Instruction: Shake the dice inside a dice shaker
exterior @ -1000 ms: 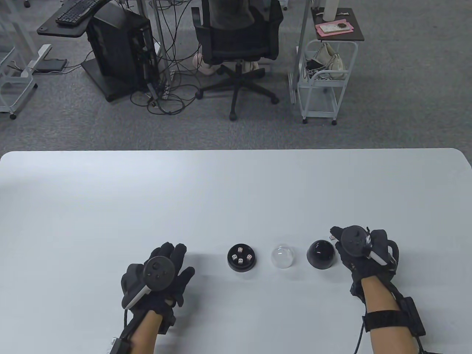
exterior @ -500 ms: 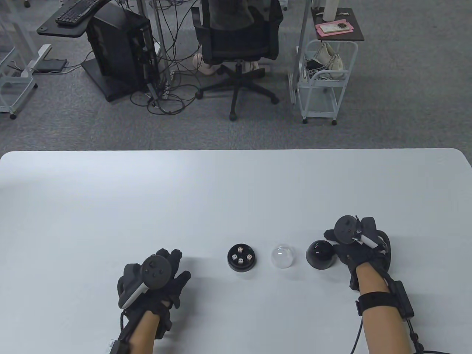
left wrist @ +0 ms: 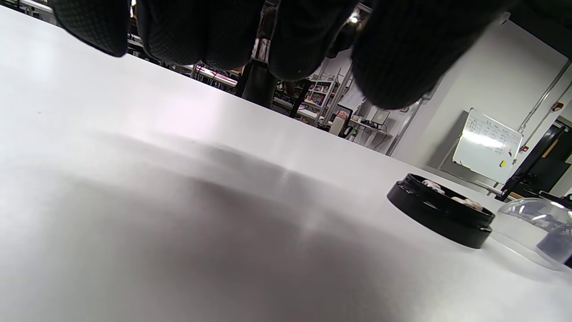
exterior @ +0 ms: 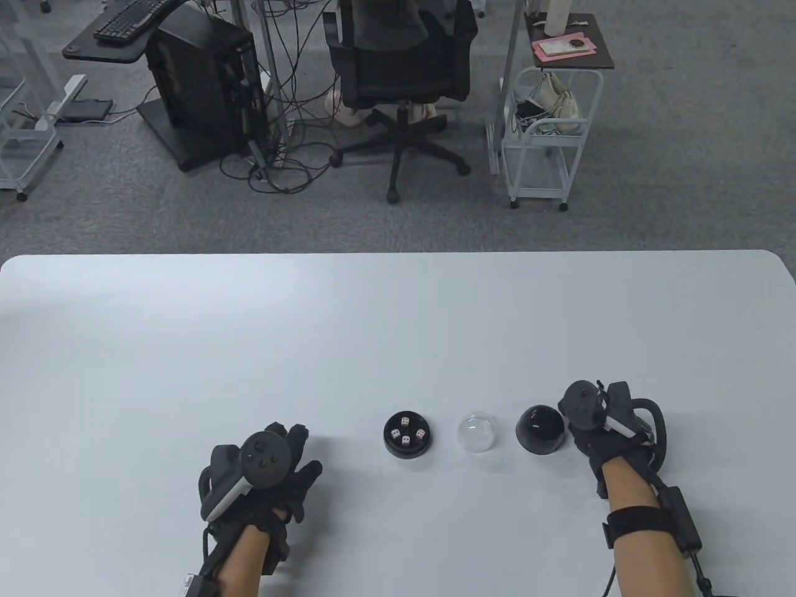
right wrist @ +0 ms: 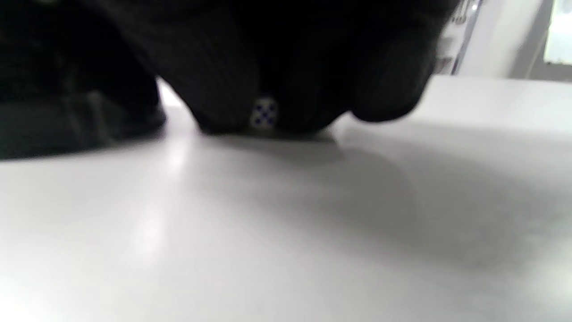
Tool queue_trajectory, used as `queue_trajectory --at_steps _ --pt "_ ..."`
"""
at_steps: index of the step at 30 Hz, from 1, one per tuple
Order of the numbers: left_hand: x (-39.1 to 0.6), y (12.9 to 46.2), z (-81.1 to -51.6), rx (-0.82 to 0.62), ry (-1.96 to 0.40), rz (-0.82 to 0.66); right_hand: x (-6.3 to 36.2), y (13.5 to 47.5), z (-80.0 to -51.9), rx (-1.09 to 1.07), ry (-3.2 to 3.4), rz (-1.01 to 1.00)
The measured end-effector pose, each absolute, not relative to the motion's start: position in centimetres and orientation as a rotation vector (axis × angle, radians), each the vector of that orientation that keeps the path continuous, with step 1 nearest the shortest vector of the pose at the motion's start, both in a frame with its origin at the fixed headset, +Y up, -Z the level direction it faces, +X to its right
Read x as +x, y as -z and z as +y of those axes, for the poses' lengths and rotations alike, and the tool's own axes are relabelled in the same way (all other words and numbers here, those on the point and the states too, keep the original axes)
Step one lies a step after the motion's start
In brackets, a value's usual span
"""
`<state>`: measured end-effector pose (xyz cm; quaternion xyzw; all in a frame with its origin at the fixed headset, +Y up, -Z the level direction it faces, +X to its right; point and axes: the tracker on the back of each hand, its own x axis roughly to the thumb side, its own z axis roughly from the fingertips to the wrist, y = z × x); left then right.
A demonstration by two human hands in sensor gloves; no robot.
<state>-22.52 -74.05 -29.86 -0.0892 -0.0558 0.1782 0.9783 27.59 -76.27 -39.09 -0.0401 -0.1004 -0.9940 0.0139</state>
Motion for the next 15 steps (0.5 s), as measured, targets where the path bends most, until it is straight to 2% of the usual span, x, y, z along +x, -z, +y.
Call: queue_trajectory --at_steps 9,15 --pt "-22.5 29.8 -74.1 -0.181 -0.379 -0.123 29.2 37.0 -75.1 0.035 3.265 -0.211" --pt "-22.3 29.8 -74.1 -0.179 -0.393 -0.149 26.2 35.7 -71.3 -0.116 3.307 0.009"
